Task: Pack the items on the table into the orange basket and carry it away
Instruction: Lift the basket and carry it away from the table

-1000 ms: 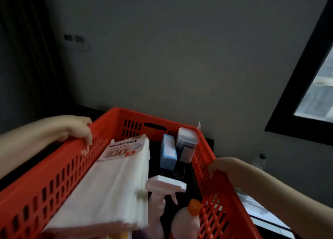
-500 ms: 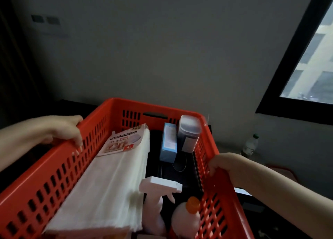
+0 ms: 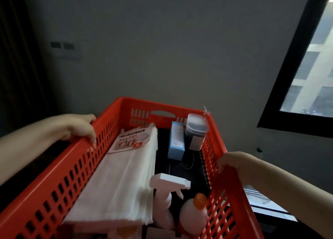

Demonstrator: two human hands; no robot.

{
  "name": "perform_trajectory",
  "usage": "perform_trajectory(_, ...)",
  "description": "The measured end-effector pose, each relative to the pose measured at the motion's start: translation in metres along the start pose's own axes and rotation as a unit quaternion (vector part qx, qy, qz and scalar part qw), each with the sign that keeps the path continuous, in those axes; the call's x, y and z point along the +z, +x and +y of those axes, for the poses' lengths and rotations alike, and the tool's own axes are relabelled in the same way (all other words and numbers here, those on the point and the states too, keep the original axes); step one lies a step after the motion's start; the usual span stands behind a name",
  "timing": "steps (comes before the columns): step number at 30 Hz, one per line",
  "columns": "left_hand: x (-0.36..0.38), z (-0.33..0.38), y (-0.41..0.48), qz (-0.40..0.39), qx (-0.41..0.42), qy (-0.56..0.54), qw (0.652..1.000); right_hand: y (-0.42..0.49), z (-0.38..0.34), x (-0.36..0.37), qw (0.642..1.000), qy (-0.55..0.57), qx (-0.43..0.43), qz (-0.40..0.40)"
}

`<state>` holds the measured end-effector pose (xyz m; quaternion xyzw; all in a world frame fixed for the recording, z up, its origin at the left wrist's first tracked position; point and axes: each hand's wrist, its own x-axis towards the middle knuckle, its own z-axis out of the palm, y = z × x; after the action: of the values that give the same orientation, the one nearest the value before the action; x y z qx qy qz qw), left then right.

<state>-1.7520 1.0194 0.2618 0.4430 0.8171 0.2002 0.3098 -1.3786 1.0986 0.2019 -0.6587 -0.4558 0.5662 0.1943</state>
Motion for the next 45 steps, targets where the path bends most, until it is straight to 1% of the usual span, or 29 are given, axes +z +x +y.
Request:
perform_trajectory(3,0.023,0.014,0.021,-0.013,0.021,0.005,1.000,0.001,0.010,-0.016,0.999,0.019,-0.006,0.036)
perform_trajectory(6,0.057,0.026,0.049,-0.042,0.040,0.020,0.998,0.008,0.026,-0.031,0.997,0.030,0.001,0.070)
perform_trajectory(9,0.094,0.041,0.083,-0.090,0.052,0.029,0.994,0.025,0.045,-0.049,0.993,0.058,0.009,0.098)
perform_trajectory(11,0.107,0.045,0.093,-0.118,0.059,0.019,0.991,0.031,0.055,-0.054,0.992,0.081,0.011,0.095)
perform_trajectory(13,0.123,0.056,0.108,-0.131,0.080,0.011,0.988,0.040,0.062,-0.063,0.989,0.088,0.009,0.122)
perform_trajectory(18,0.136,0.085,0.147,-0.128,0.114,0.016,0.985,0.062,0.046,-0.078,0.986,0.086,0.026,0.143)
perform_trajectory(21,0.130,0.102,0.168,-0.136,0.119,0.018,0.983,0.073,0.018,-0.089,0.987,0.046,0.049,0.148)
perform_trajectory(27,0.131,0.124,0.199,-0.080,0.128,0.022,0.988,0.105,-0.026,-0.096,0.985,-0.026,0.077,0.150)
perform_trajectory(31,0.139,0.142,0.219,0.000,0.139,0.071,0.988,0.130,-0.047,-0.098,0.979,-0.069,0.043,0.187)
perform_trajectory(34,0.142,0.156,0.244,0.009,0.140,0.064,0.988,0.155,-0.064,-0.101,0.973,-0.104,0.029,0.202)
perform_trajectory(38,0.143,0.164,0.281,0.025,0.145,0.015,0.989,0.187,-0.083,-0.106,0.964,-0.137,0.024,0.227)
perform_trajectory(42,0.143,0.171,0.311,0.029,0.144,-0.016,0.989,0.215,-0.104,-0.109,0.963,-0.143,0.038,0.224)
perform_trajectory(45,0.135,0.172,0.332,0.036,0.139,-0.016,0.990,0.230,-0.113,-0.105,0.960,-0.150,0.017,0.235)
